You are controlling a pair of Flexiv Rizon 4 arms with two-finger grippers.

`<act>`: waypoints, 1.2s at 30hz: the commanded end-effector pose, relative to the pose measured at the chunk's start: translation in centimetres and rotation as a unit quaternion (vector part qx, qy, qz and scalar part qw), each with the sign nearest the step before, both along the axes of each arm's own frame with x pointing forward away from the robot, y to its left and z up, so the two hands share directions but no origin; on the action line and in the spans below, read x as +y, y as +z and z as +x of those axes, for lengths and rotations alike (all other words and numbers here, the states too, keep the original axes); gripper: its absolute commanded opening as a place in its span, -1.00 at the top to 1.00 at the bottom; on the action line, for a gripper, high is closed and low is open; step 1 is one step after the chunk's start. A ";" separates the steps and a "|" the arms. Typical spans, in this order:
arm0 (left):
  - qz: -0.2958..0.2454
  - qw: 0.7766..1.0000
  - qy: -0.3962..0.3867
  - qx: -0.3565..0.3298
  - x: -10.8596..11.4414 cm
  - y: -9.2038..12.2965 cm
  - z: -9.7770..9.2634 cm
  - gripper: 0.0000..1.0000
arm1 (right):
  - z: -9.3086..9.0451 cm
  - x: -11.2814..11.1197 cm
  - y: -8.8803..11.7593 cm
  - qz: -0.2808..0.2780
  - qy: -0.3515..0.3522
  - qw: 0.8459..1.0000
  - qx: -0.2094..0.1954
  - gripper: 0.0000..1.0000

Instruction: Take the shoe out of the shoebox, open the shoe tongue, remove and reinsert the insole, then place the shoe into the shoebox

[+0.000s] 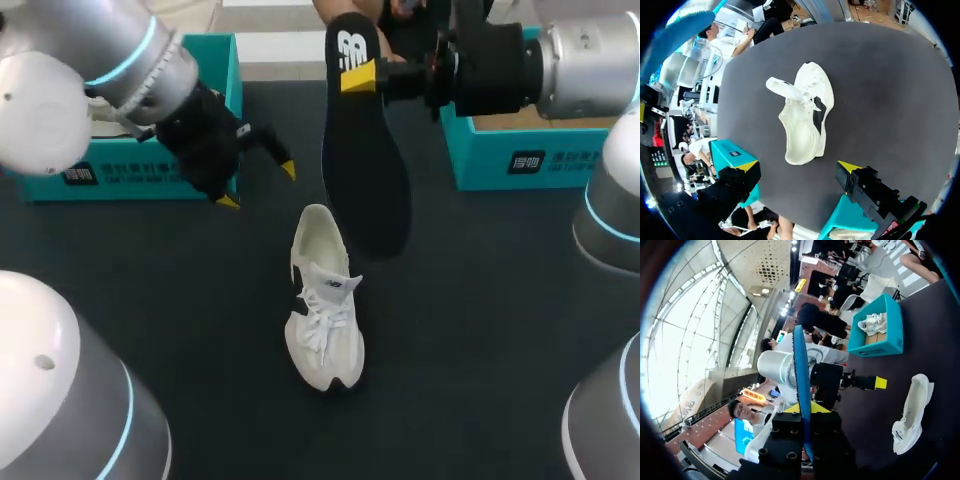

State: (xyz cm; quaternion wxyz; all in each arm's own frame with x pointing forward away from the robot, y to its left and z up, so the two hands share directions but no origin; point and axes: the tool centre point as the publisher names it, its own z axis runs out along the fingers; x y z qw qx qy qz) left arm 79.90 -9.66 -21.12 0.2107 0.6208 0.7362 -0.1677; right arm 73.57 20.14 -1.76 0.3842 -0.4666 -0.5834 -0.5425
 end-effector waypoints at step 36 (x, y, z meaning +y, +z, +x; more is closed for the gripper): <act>-0.496 0.861 -0.020 -0.111 0.6 3.4 -2.6 -1.00 | 0.9 1.9 -4.3 0.002 -0.055 0.991 0.123 1.00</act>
